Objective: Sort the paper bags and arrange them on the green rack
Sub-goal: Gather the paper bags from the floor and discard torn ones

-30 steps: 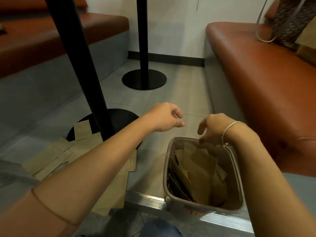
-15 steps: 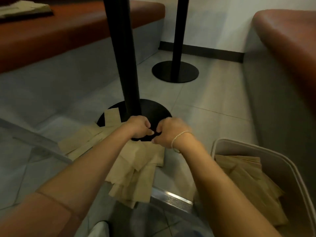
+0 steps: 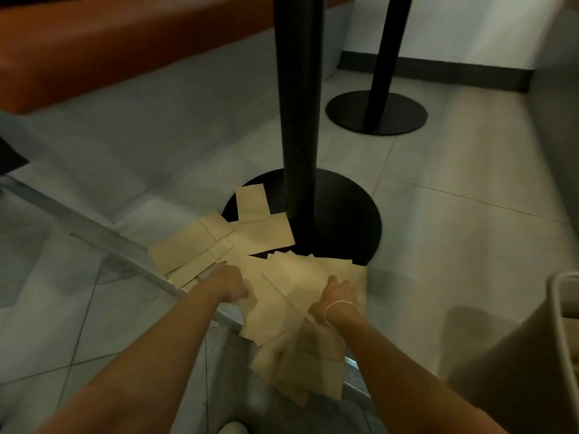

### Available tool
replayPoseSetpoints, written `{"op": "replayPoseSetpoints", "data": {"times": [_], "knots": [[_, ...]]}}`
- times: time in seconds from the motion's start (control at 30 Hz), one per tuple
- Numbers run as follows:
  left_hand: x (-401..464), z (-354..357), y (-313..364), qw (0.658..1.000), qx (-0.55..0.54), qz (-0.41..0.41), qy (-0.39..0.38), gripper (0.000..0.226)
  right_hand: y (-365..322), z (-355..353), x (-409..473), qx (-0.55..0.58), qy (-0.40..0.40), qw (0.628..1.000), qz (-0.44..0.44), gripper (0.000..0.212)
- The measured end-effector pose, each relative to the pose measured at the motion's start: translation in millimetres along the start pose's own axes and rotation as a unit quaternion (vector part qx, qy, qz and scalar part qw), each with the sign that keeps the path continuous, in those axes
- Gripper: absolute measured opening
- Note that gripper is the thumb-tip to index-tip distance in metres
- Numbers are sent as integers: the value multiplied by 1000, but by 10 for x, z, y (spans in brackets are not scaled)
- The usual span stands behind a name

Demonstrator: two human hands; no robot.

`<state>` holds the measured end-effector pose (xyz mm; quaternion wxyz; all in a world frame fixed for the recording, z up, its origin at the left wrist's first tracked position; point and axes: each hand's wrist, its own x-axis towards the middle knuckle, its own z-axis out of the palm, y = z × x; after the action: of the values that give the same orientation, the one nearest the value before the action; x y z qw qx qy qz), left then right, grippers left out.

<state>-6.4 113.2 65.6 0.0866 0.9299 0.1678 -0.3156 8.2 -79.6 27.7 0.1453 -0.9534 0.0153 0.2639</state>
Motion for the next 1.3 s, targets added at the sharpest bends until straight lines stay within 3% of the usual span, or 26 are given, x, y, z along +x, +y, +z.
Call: {"op": "replayPoseSetpoints", "data": {"times": [0.27,0.6,0.83,0.93,1.1,1.3], "knots": [[245,364,132,999,-30,31,-7,74,99,242,326,26,45,997,50,69],[551,559,126,1000,14,6,26,94,145,312,478,134,62,988,42,29],[540,446,219,994,-73,15,79,46,173,206,490,135,77,987,34,24],[507,369,241,987,-112,38,104,39,171,87,457,184,95,978,22,26],[336,175,287,966,-209,51,145,32,151,-240,260,340,138,930,-29,18],[-105,-216,390,957,-209,57,192,29,163,-606,-228,387,191,900,-55,13]]}}
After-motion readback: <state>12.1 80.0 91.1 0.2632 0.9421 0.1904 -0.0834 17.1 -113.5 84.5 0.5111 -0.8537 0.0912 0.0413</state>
